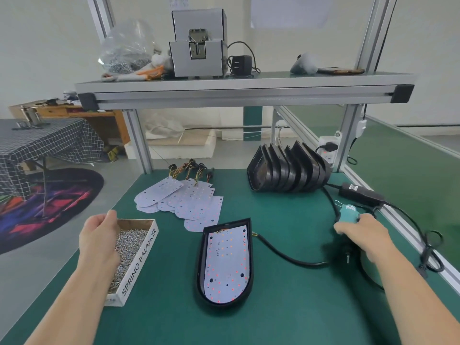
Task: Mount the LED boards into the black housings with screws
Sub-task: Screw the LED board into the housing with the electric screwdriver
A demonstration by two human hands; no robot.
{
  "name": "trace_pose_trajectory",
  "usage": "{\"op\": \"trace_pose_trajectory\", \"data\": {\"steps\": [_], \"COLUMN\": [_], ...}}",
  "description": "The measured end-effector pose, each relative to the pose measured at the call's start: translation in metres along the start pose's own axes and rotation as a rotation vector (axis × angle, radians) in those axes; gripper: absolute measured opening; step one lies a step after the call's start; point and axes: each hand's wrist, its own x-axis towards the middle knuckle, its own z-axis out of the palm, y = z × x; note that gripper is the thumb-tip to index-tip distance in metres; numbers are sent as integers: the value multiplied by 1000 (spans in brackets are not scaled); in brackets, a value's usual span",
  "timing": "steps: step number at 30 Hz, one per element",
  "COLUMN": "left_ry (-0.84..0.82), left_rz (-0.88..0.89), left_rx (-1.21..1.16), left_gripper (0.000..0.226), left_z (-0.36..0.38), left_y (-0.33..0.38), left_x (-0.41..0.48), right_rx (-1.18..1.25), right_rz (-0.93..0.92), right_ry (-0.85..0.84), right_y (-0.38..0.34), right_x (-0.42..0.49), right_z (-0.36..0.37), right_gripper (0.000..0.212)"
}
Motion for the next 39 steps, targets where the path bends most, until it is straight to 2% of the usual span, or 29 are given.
{"op": "trace_pose_trajectory", "data": {"steps": [2, 4, 6, 9, 11, 13, 16, 20, 24, 26, 29, 32, 34, 39], "left_ry": [-18, -117, -238, -430, -544, -630, -703, -804, -975, -1049, -1110, -1012, -928, -733], "left_rz": [-22, -62, -136, -336, -473, -578, -670, -741, -761, -652, -192, 290, 522, 752], "left_rx": [-70, -244, -412, -541, -572, -604, -587, -458, -368, -271, 83, 438, 578, 747], "left_gripper": [8, 12, 16, 11, 3, 14, 33, 20, 10, 11, 22, 25, 25, 28], "left_z": [-1, 0, 6, 22, 34, 47, 65, 84, 85, 82, 79, 79, 81, 81], "left_y": [0, 0, 4, 9, 10, 11, 9, 2, -6, -9, -13, -16, -18, -20], "left_x": [1, -1, -8, -29, -50, -72, -97, -122, -140, -146, -150, -151, -152, -152], "right_rx": [443, 764, 990, 1201, 1355, 1472, 1616, 1707, 1722, 1708, 1616, 1502, 1467, 1416], "right_rz": [75, 119, 97, -16, -115, -151, -184, -197, -192, -194, -211, -273, -348, -458], "right_ry": [-135, -260, -297, -223, -263, -423, -616, -735, -675, -592, -426, -275, -220, -168], "right_y": [-1, 0, -2, -11, -18, -27, -45, -78, -108, -120, -132, -140, -143, -144], "right_x": [1, -1, -6, -18, -28, -39, -54, -78, -92, -96, -99, -105, -112, -125], "right_z": [-7, -12, -14, -13, -13, -12, -2, 20, 33, 35, 39, 47, 52, 63], "right_gripper": [28, 10, 10, 10, 27, 38, 31, 26, 16, 19, 12, 14, 19, 15]}}
